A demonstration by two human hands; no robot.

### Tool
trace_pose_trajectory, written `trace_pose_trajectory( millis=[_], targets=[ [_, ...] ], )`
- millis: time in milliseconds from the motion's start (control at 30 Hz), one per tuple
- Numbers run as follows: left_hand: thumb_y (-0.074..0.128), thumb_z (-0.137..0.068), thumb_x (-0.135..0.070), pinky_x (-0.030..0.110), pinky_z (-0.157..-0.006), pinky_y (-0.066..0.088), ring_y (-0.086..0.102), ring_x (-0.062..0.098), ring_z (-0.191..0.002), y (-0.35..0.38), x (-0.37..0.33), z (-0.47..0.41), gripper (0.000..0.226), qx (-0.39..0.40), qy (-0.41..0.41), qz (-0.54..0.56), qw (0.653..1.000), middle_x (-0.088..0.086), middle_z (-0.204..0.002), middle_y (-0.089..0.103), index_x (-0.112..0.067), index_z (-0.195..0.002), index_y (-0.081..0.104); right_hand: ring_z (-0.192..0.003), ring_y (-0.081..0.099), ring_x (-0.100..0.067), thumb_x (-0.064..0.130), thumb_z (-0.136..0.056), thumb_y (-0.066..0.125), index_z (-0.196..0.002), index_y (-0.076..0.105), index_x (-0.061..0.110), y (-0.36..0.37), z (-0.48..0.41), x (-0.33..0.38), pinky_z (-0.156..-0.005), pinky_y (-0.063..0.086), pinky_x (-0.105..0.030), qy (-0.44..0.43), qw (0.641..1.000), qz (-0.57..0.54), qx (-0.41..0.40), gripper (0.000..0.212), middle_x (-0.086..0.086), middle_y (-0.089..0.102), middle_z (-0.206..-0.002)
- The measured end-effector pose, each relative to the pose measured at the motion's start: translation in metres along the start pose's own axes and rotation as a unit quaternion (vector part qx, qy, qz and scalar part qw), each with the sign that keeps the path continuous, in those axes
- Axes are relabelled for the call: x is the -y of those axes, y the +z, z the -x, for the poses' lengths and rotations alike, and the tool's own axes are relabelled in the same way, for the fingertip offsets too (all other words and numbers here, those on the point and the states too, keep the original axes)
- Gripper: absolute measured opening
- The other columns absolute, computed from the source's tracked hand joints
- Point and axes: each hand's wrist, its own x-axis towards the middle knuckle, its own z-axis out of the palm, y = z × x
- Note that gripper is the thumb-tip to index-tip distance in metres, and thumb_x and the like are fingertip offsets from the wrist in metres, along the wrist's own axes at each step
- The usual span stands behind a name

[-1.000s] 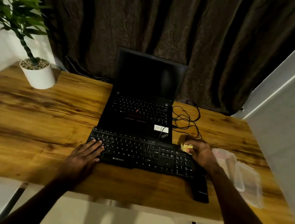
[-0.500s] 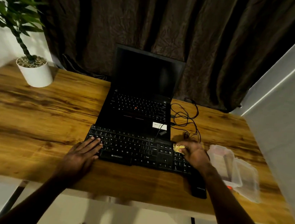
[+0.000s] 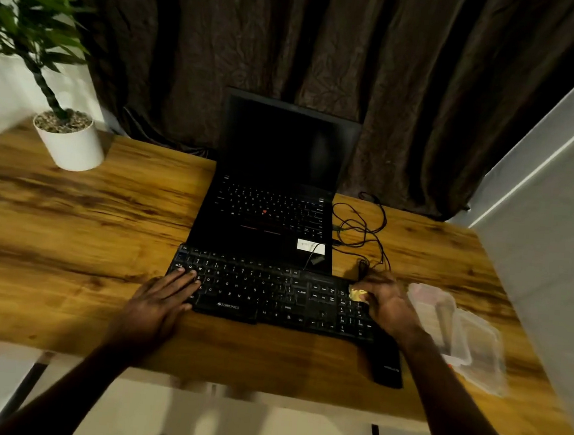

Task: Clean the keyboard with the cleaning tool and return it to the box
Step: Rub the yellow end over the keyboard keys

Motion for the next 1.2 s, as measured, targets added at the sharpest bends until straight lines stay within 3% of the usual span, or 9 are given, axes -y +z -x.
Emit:
trace_pose_trajectory(
  millis=[67,167,367,500,633,767,900,1200],
  targets=[
    [0.033,-0.102,-0.042,0.038,-0.112,0.029,0.032,0.012,-0.146,-0.001,-0.001,-0.001,0.05,-0.004,0.001,0.0,1.0,-0.006,-0.155,0.041,-0.024,-0.145,0.05,-0.124,0.046,-0.023,0.003,-0.087,0.066,-0.117,0.071,0.019,0.0,0.008,-0.013,-0.093,0.023,0.001,0.045,0.999,-0.003,0.025,0.034,-0.004,0.061,-0.129],
    [0.034,-0.102,-0.041,0.038,-0.113,0.028,0.033,0.013,-0.146,-0.002,-0.002,0.001,0.05,-0.006,0.0,0.005,1.0,-0.006,-0.155,0.041,-0.023,-0.145,0.05,-0.122,0.041,-0.02,0.016,-0.084,0.072,-0.12,0.066,0.033,0.0,0.012,-0.014,-0.1,0.029,-0.019,0.096,0.994,0.034,0.032,0.04,0.001,0.054,-0.136],
    [0.035,-0.101,-0.042,0.044,-0.11,0.035,0.032,0.014,-0.146,-0.003,-0.003,0.001,0.05,-0.003,-0.003,0.012,1.0,-0.004,-0.155,0.043,-0.022,-0.145,0.05,-0.106,0.051,-0.021,0.006,-0.087,0.063,-0.111,0.072,0.028,0.01,0.001,0.018,-0.092,0.045,-0.043,-0.036,0.999,-0.012,-0.026,0.034,0.003,0.069,-0.11],
    [0.037,-0.099,-0.046,0.044,-0.112,0.033,0.034,0.016,-0.145,-0.01,-0.009,-0.003,0.053,-0.001,-0.002,0.006,1.0,-0.004,-0.154,0.043,-0.022,-0.144,0.052,-0.114,0.047,-0.02,0.004,-0.083,0.068,-0.114,0.071,0.03,0.004,0.008,0.005,-0.099,0.039,-0.037,0.016,1.0,0.01,-0.007,0.041,0.007,0.065,-0.12],
    [0.04,-0.096,-0.051,0.045,-0.111,0.033,0.033,0.014,-0.146,-0.013,-0.01,-0.001,0.057,0.004,-0.01,0.0,1.0,-0.005,-0.155,0.043,-0.024,-0.144,0.052,-0.114,0.047,-0.021,0.02,-0.076,0.08,-0.116,0.067,0.038,0.003,0.015,-0.015,-0.099,0.04,-0.035,0.069,0.996,0.056,0.005,0.046,0.006,0.064,-0.126],
    [0.046,-0.09,-0.054,0.045,-0.106,0.037,0.038,0.016,-0.143,-0.016,-0.015,-0.001,0.06,-0.008,-0.028,-0.006,1.0,-0.004,-0.151,0.047,-0.021,-0.139,0.057,-0.112,0.051,-0.024,0.007,-0.082,0.069,-0.113,0.071,0.03,0.011,0.011,0.007,-0.096,0.043,-0.043,0.017,0.999,0.02,-0.038,0.038,0.005,0.067,-0.117],
    [0.051,-0.086,-0.061,0.046,-0.105,0.038,0.046,0.021,-0.137,-0.018,-0.018,0.0,0.066,-0.029,-0.043,-0.025,0.998,0.0,-0.145,0.054,-0.017,-0.133,0.063,-0.105,0.054,-0.025,0.011,-0.089,0.06,-0.112,0.072,0.027,0.021,0.004,0.012,-0.089,0.047,-0.044,-0.025,0.998,-0.024,-0.044,0.031,0.002,0.069,-0.11],
    [0.05,-0.081,-0.071,0.051,-0.11,0.038,0.052,0.03,-0.13,-0.016,-0.018,0.0,0.079,-0.027,-0.08,-0.066,0.994,0.011,-0.133,0.063,-0.007,-0.123,0.068,-0.11,0.052,-0.029,0.001,-0.083,0.069,-0.11,0.073,0.023,0.009,0.01,0.008,-0.094,0.044,-0.041,0.036,0.998,0.007,-0.059,0.035,-0.003,0.069,-0.116]
  ],
)
